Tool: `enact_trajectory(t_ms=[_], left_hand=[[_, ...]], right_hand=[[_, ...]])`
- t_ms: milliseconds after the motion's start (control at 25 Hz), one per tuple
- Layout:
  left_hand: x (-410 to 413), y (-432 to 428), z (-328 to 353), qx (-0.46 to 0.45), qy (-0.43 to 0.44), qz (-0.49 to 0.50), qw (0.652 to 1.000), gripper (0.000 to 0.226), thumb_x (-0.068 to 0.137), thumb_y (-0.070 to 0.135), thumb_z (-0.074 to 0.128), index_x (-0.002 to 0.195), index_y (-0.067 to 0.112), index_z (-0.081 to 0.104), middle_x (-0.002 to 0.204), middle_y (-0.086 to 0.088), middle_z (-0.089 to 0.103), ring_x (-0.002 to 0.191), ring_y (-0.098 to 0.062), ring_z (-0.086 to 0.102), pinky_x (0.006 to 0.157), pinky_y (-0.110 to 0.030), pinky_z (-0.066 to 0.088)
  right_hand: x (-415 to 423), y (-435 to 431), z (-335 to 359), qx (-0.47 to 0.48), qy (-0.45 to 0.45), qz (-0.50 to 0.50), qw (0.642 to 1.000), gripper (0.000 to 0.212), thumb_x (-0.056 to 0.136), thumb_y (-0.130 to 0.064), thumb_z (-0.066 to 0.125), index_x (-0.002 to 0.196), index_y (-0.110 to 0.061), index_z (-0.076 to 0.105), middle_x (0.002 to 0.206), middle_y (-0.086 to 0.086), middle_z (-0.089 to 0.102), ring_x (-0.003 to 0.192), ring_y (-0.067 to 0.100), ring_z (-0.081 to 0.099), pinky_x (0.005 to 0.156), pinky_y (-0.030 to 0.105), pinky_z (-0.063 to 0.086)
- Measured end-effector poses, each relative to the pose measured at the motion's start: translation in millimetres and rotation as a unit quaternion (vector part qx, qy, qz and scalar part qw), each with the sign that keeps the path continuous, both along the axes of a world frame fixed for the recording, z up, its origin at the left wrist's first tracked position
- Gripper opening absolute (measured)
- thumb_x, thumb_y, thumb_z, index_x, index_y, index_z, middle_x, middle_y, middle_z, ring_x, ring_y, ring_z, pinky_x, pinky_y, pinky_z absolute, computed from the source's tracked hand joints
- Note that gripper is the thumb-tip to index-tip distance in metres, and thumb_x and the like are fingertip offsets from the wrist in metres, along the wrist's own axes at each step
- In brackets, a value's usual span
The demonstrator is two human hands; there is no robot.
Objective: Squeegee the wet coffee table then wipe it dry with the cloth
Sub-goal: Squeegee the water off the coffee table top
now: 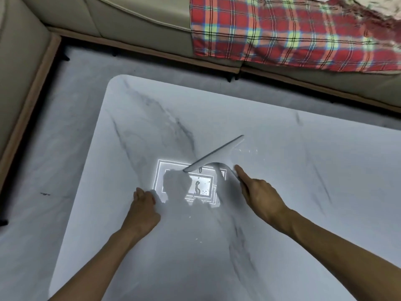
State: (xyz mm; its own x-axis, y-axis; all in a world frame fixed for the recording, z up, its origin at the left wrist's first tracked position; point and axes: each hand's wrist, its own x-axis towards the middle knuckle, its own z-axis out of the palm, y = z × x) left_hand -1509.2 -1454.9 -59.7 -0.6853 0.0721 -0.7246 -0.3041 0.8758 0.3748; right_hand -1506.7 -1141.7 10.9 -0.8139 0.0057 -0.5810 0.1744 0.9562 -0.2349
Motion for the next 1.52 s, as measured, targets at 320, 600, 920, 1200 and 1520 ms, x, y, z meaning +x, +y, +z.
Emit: enact_trajectory(t_ms=[320,600,920,1200,1520], left_hand=[[53,-20,10,0.038,-0.046,-0.012,0.998,0.019,0.082,0.005,0.047,0.097,0.013,0.037,0.146,-0.018,0.022,0.133,-0.027,0.035,0.083,-0.026,0.038],[60,-14,-9,0.032,-0.06,0.006,0.998,0.024,0.083,0.001,0.044,0.104,0.01,0.039,0.158,-0.022,-0.016,0.149,-0.03,-0.01,0.115,-0.043,0.029],[73,-3,-8,-0.016,-0.028,0.053,0.998,0.027,0.086,0.001,0.042,0.112,0.005,0.042,0.16,-0.02,-0.009,0.15,-0.028,-0.004,0.12,-0.04,0.016],[106,19,16,-0.033,-0.007,0.146,0.989,0.012,0.086,0.003,0.041,0.094,0.011,0.043,0.093,-0.01,0.057,0.079,-0.027,0.056,0.062,-0.033,0.041],[133,-4,29,-0.016,-0.033,0.202,0.979,0.01,0.09,0.005,0.041,0.094,0.014,0.041,0.086,-0.003,0.051,0.073,-0.017,0.05,0.059,-0.028,0.038]], right_hand=[[30,-15,54,0.018,0.013,0.006,1.0,0.042,0.103,-0.04,0.027,0.145,-0.039,0.025,0.085,0.006,0.066,0.079,0.033,0.06,0.072,0.041,0.051],[-12,-102,4,0.014,0.032,0.162,0.986,0.044,0.103,-0.037,0.027,0.146,-0.027,0.026,0.103,0.011,0.064,0.091,0.038,0.06,0.066,0.037,0.039],[51,45,11,0.1,0.022,0.119,0.988,0.044,0.103,-0.04,0.024,0.146,-0.038,0.026,0.1,0.0,0.068,0.085,0.032,0.062,0.067,0.037,0.046],[52,53,33,0.047,0.062,0.169,0.982,0.043,0.102,-0.045,0.02,0.144,-0.038,0.028,0.093,-0.001,0.065,0.084,0.031,0.062,0.072,0.039,0.05],[60,-90,-1,-0.015,0.04,0.335,0.941,0.045,0.104,-0.037,0.031,0.148,-0.038,0.025,0.107,0.005,0.064,0.093,0.032,0.063,0.065,0.034,0.036]])
